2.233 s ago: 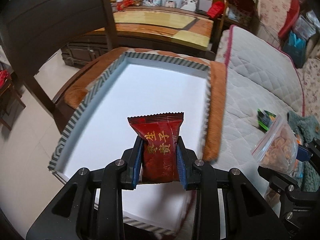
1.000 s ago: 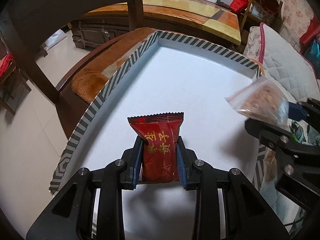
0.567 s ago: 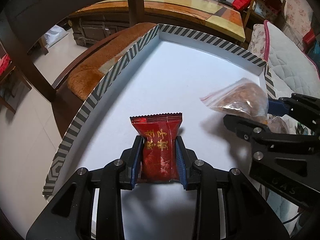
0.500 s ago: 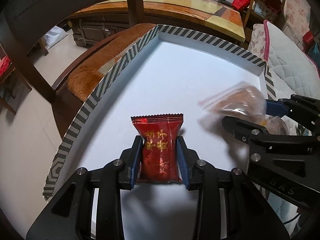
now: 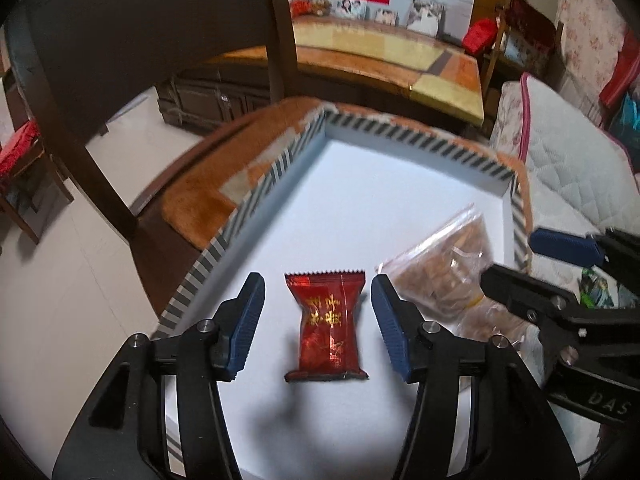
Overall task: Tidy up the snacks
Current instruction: 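Release the red packet in the tray while the right gripper drops the nut bag there, then grasp the red date bag with the left gripper while the right grasps the cracker pack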
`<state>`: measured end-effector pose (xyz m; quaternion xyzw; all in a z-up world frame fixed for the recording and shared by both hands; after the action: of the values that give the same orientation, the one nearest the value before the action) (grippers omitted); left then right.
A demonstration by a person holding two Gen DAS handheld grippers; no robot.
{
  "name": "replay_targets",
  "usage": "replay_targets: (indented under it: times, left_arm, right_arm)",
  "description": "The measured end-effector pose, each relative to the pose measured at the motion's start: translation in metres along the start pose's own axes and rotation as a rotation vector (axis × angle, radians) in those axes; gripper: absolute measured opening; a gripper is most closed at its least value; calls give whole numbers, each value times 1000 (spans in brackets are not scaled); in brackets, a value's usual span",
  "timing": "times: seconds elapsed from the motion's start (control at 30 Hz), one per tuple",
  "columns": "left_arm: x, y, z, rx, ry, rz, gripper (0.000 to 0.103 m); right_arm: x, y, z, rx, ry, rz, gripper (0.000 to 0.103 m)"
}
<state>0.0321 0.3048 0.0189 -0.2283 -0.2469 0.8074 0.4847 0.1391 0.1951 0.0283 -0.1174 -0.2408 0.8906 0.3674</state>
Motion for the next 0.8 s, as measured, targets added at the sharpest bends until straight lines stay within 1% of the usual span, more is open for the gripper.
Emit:
replay_targets:
  times: [0.2,0.43,0.6,0.8]
  left_arm:
    - [-4,-6,14,-31,-12,-16,57]
    - [-21,-6,35,-60,14,-32,57]
    - [-50,-2,48,-70,51,-68,57]
    - [-96,10,57,-59,112,-131,57]
  right_arm:
    - [-8,14,23,-18,5,-31,59]
    - [-21,28,56,-70,31,-60,60]
    - [-37,48,78,-88,50,-95,60]
    - [-69,85,102,-80,89,-164,60]
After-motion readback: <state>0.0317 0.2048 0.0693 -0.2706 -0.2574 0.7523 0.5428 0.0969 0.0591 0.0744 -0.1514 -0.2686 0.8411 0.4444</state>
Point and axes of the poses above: each gripper's, at about its wrist camera, not at the fingertips, and z roughly against the way its jaws point, x to its left, y to its underside, the point moved 9 cm from there along -z, roughly the way its jaws point, and after that the axes turned 8 degrees about y, right-handed, at the moved point
